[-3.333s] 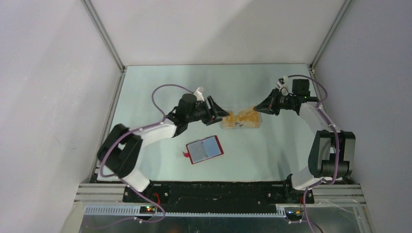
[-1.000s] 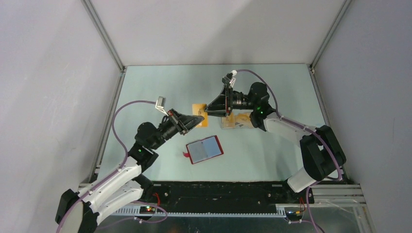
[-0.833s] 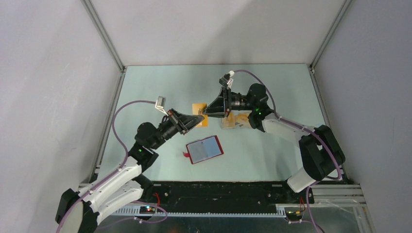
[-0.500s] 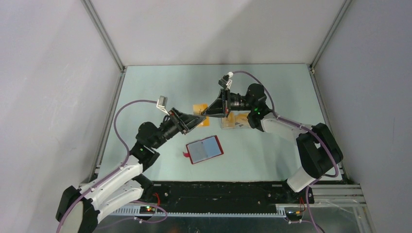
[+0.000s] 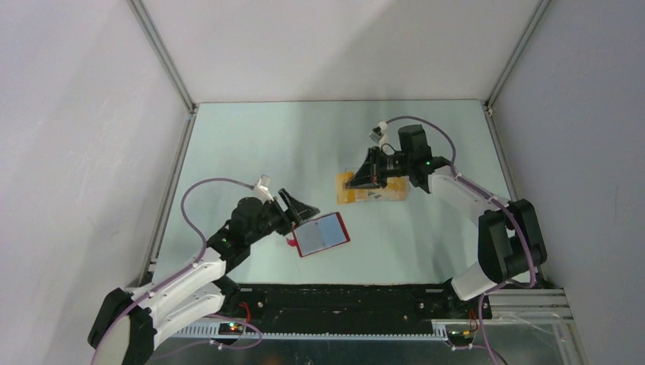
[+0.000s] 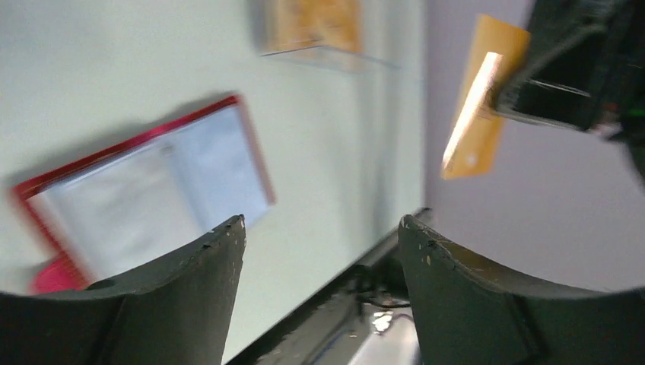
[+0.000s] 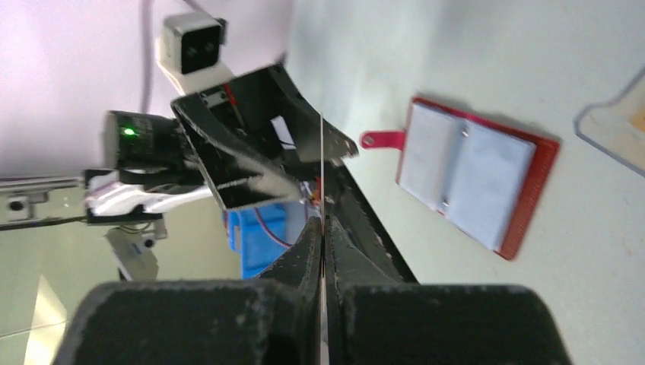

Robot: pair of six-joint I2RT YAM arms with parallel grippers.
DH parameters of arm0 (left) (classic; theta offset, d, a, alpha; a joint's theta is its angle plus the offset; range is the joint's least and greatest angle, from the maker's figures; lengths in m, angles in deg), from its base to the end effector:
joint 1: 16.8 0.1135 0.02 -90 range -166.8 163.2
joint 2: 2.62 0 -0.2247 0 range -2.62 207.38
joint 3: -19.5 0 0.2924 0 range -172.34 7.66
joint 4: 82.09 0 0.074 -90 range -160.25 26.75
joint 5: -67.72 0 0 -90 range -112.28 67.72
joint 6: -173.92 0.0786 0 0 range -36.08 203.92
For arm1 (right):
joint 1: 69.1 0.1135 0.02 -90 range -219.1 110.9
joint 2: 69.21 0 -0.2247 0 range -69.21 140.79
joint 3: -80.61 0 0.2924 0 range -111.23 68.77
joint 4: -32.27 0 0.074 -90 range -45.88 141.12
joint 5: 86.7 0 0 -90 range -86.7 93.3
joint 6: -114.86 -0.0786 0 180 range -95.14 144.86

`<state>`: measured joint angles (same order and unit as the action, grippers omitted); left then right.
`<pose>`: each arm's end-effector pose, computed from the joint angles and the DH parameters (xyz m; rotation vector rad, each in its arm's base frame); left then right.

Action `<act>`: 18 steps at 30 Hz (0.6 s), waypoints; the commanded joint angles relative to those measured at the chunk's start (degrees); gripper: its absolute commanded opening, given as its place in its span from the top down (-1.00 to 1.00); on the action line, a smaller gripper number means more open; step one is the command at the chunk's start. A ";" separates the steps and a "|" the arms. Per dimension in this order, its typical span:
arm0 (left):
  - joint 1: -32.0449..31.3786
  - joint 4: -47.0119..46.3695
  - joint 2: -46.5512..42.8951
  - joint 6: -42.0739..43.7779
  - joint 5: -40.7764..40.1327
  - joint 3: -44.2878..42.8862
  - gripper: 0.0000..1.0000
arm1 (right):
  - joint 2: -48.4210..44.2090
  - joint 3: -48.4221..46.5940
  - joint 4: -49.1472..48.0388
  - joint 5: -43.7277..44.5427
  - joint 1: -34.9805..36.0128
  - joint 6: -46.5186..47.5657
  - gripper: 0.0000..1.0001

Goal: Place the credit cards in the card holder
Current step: Insert the credit card into the card holder.

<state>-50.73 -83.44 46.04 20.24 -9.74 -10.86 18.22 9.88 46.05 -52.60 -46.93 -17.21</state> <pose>0.2339 -0.1779 0.1465 -0.3732 2.0693 -1.3197 0.3382 0.2081 0.1941 -0.2769 2.2791 1.6552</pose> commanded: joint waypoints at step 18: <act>2.04 34.75 20.25 13.73 -9.95 -12.60 0.12 | 27.81 -23.19 41.83 12.09 15.52 27.33 1.00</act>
<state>-48.96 -51.94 63.90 31.50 -17.65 -20.37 43.75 -9.31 82.97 -42.37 -32.28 7.56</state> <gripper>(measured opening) 0.451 0.010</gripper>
